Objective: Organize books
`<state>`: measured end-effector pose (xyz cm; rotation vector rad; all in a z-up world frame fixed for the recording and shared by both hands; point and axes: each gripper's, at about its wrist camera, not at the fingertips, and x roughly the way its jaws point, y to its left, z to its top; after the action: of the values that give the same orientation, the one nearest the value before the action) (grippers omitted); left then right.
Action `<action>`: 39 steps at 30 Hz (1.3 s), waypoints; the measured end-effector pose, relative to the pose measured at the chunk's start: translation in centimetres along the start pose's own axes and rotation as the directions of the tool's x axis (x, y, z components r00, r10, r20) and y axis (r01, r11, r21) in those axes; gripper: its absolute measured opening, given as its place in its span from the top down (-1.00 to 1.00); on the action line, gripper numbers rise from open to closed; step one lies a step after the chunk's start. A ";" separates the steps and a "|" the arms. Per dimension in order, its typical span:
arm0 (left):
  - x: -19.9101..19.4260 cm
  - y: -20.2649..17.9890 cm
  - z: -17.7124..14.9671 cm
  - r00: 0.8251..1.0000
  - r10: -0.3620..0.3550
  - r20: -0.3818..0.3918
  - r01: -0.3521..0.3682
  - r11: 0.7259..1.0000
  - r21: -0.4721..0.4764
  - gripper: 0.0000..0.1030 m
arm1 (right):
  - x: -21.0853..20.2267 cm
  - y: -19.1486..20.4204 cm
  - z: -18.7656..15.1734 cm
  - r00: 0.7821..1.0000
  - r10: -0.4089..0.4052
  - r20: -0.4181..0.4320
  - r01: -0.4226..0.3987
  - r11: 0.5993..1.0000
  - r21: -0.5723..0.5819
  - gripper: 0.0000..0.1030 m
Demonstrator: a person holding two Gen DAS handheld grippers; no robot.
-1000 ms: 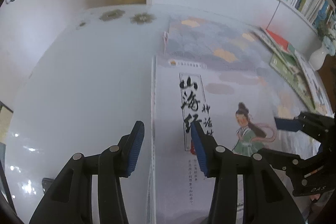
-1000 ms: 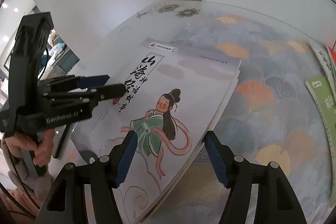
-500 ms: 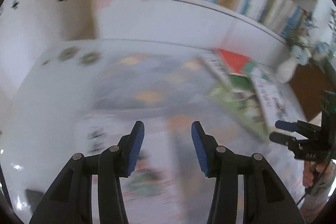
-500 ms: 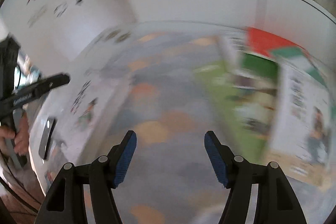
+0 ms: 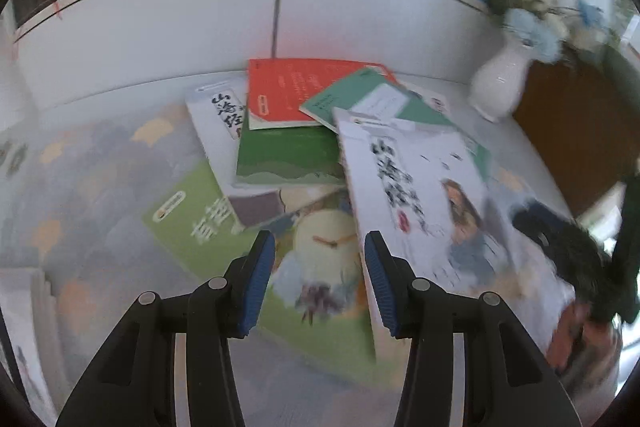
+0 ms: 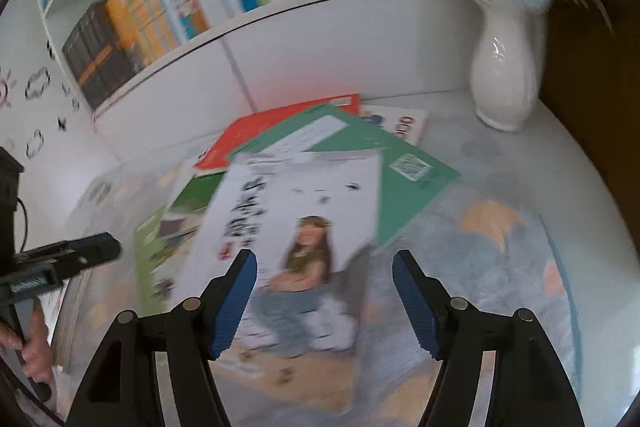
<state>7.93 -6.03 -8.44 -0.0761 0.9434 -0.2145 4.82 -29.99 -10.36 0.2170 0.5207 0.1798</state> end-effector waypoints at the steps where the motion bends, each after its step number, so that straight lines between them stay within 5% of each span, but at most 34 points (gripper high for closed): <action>1: 0.7 0.1 -0.1 0.999 -0.032 0.009 0.032 0.999 -0.024 0.14 | 0.2 -0.4 -0.7 1.000 -0.006 0.003 0.006 1.000 -0.005 -0.33; 5: 3.8 -0.3 -1.6 0.994 -0.096 -0.048 0.096 0.995 0.013 0.10 | 2.1 -1.3 -1.7 0.995 0.036 -0.096 -0.033 0.999 0.038 -0.33; 7: 3.6 -0.6 -2.3 0.995 -0.095 0.009 0.095 0.994 0.050 -0.18 | 2.3 -1.2 -1.8 0.995 0.033 -0.091 -0.030 0.999 0.038 -0.33; 10: 3.7 -1.2 -2.8 0.997 -0.076 0.025 0.073 0.993 0.092 -0.30 | 2.3 -0.3 -2.1 0.995 0.035 -0.097 -0.035 0.999 -0.002 -0.33; 28: 3.9 -2.1 -3.5 0.994 -0.065 0.088 0.054 0.991 0.123 -0.50 | 3.2 0.0 -2.3 0.988 0.086 -0.126 -0.089 0.996 -0.018 -0.46; 32: 3.8 -2.1 -3.6 0.992 -0.091 0.087 0.080 0.989 0.127 -0.44 | 3.2 0.4 -2.4 0.988 0.085 -0.129 -0.091 0.995 -0.037 -0.46; 35: 3.6 -3.6 -4.1 0.985 -0.164 0.061 0.148 0.967 0.205 -0.17 | 3.2 2.0 -2.9 0.981 0.120 -0.149 -0.137 0.984 -0.111 -0.47; 37: 3.4 -4.6 -4.4 0.991 -0.119 0.067 0.099 0.963 0.250 -0.23 | 3.1 2.6 -3.1 0.981 0.118 -0.154 -0.140 0.980 -0.138 -0.50; 39: 3.2 -4.4 -4.4 0.988 -0.143 0.057 0.126 0.964 0.235 -0.22 | 3.1 2.0 -3.1 0.978 0.144 -0.153 -0.161 0.981 -0.105 -0.50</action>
<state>5.52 -10.90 -12.92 0.0662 0.8349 -0.4430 5.63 -26.91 -13.91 0.1296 0.6359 0.3777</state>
